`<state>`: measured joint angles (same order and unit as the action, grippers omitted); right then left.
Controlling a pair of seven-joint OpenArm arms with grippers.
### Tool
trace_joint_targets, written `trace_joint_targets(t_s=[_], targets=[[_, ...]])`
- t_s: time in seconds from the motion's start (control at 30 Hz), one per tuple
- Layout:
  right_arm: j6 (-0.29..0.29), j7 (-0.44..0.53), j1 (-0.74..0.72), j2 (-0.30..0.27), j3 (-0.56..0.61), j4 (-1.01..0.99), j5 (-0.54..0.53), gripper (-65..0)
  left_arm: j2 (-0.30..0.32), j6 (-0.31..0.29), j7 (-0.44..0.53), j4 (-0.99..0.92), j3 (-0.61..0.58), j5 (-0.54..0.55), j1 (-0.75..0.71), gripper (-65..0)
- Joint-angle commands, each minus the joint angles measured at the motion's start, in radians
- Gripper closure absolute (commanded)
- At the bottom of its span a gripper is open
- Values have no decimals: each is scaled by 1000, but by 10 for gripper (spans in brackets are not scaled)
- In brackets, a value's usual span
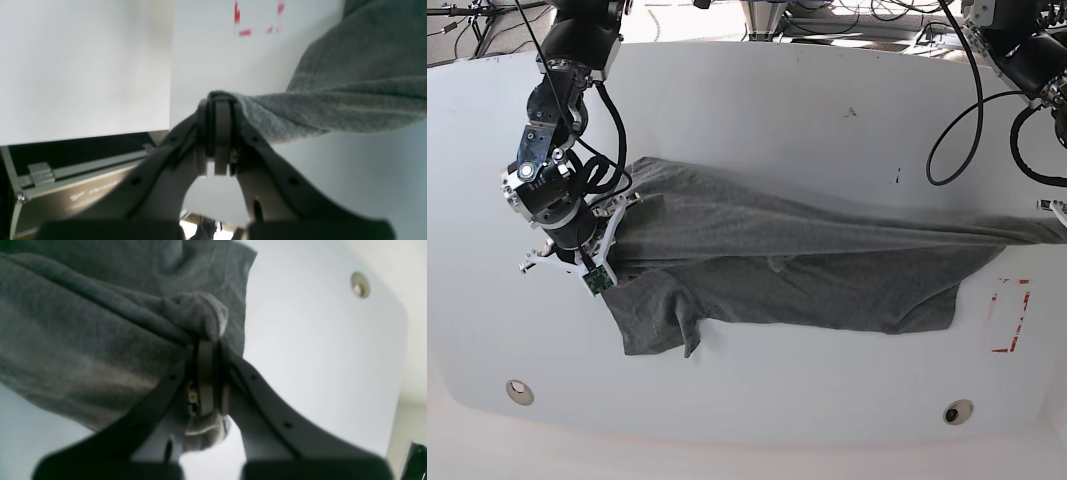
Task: Fold the T-shirt properly
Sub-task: 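Lay the shirt flat with both grippers, pulling it taut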
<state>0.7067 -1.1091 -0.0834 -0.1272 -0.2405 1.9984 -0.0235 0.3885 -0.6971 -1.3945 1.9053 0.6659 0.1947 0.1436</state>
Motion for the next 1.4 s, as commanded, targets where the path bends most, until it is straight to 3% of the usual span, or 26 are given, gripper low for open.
trace_joint_targets(t_s=[0.0,0.17,0.33,0.73,1.03,1.37], targets=[[-9,17,23,-4,-4,22,6,-2,19,-1,16,21,15,-7,-51,0],[-9,17,95,2,-3,22,4,-2,17,-1,17,23,19,-7,-155,0],[-9,17,149,44,-4,22,10,-2,17,-1,19,23,19,-7,-230,0],[-9,17,291,50,-4,34,6,0,20,-1,22,23,36,-7,-358,0],[-9,17,360,50,-4,34,4,0,22,-1,177,15,33,-14,-431,0],[-9,17,394,47,-38,32,12,0,50,-1,194,-30,-13,-53,-404,0]])
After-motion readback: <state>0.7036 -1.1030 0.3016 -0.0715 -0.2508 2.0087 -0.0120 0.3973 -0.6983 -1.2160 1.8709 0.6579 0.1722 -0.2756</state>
